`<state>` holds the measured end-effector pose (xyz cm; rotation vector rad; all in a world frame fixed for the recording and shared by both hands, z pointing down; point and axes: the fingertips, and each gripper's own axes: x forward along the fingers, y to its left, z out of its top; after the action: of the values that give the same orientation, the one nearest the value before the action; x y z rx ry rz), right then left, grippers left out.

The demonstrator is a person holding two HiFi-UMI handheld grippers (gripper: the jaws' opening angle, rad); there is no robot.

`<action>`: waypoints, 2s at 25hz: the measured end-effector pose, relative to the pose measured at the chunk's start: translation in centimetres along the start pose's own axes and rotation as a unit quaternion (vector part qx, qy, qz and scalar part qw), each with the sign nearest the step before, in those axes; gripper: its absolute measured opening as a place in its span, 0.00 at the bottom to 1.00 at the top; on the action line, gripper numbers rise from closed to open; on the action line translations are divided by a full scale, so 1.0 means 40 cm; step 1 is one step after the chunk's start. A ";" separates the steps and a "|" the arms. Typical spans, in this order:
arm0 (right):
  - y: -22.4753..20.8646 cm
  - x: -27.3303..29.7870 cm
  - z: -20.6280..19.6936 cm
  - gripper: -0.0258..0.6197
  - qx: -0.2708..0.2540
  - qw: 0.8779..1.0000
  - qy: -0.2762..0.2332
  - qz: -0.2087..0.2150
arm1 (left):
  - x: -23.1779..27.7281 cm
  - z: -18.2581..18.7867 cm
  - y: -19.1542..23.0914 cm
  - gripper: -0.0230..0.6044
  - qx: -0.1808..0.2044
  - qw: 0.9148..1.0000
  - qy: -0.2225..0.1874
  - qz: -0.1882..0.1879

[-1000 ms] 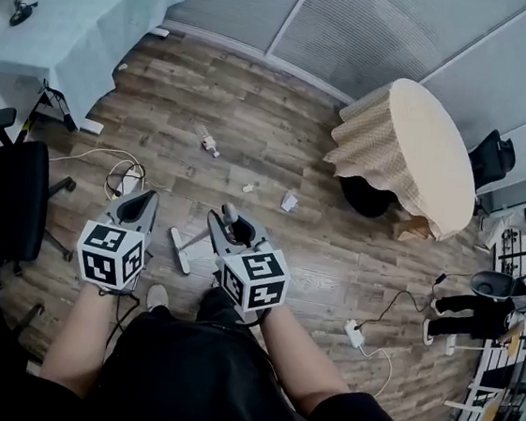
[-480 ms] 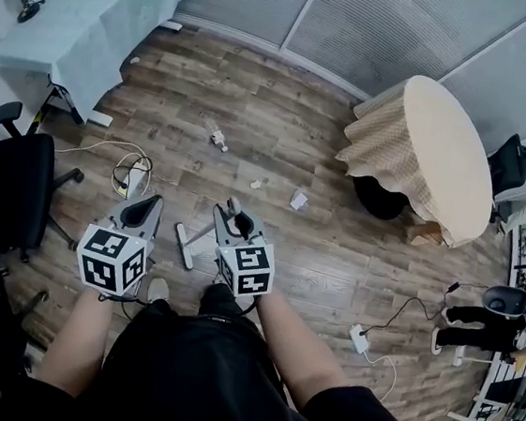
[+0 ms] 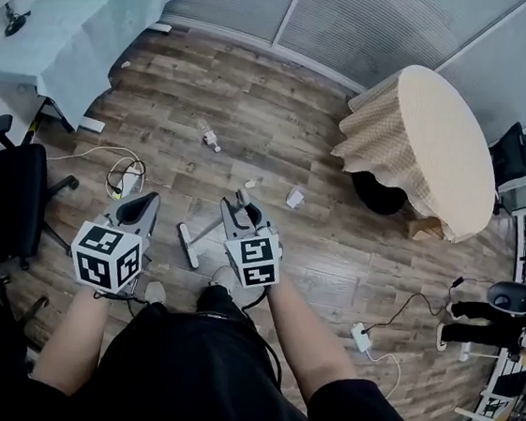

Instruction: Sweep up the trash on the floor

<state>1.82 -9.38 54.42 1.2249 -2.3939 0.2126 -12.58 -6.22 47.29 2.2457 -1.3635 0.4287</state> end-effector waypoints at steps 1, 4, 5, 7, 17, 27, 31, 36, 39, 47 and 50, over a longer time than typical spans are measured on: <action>-0.015 0.005 -0.001 0.22 0.000 1.000 0.001 -0.001 | 0.008 0.002 -0.003 0.03 0.003 1.000 0.002 0.001; -0.076 0.010 -0.007 0.22 0.005 1.000 0.003 -0.003 | 0.035 0.003 -0.023 0.03 0.004 1.000 0.009 0.003; -0.100 0.010 -0.009 0.22 0.006 1.000 0.004 -0.004 | 0.046 0.002 -0.033 0.03 0.005 1.000 0.011 0.004; -0.145 0.010 -0.009 0.23 0.006 1.000 0.004 -0.008 | 0.066 -0.001 -0.046 0.03 0.008 1.000 0.017 0.007; -0.326 0.039 0.015 0.22 0.001 1.000 -0.003 -0.020 | 0.146 0.012 -0.080 0.03 0.031 0.998 0.031 0.036; -0.482 0.024 0.004 0.21 0.019 0.999 0.002 -0.047 | 0.191 0.060 -0.148 0.03 0.065 0.996 0.011 0.051; -0.511 0.005 -0.007 0.21 0.027 0.998 0.001 -0.063 | 0.198 0.053 -0.168 0.03 0.071 0.996 0.014 0.048; -0.542 -0.019 -0.009 0.20 0.061 0.996 -0.003 -0.070 | 0.223 0.062 -0.197 0.03 0.080 0.996 0.016 0.038; -0.550 -0.048 0.006 0.20 0.100 0.993 -0.015 -0.069 | 0.235 0.061 -0.207 0.03 0.080 0.996 0.018 0.029; -0.665 -0.211 0.134 0.20 0.124 0.986 -0.064 -0.093 | 0.272 0.092 -0.228 0.03 0.098 0.995 0.017 0.012; -0.752 -0.273 0.160 0.20 0.121 0.983 -0.077 -0.117 | 0.285 0.085 -0.237 0.03 0.096 0.995 0.019 0.007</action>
<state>29.47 -21.38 41.95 1.6770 -2.3768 0.3546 1.11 -12.81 47.86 2.3700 -1.3699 0.6277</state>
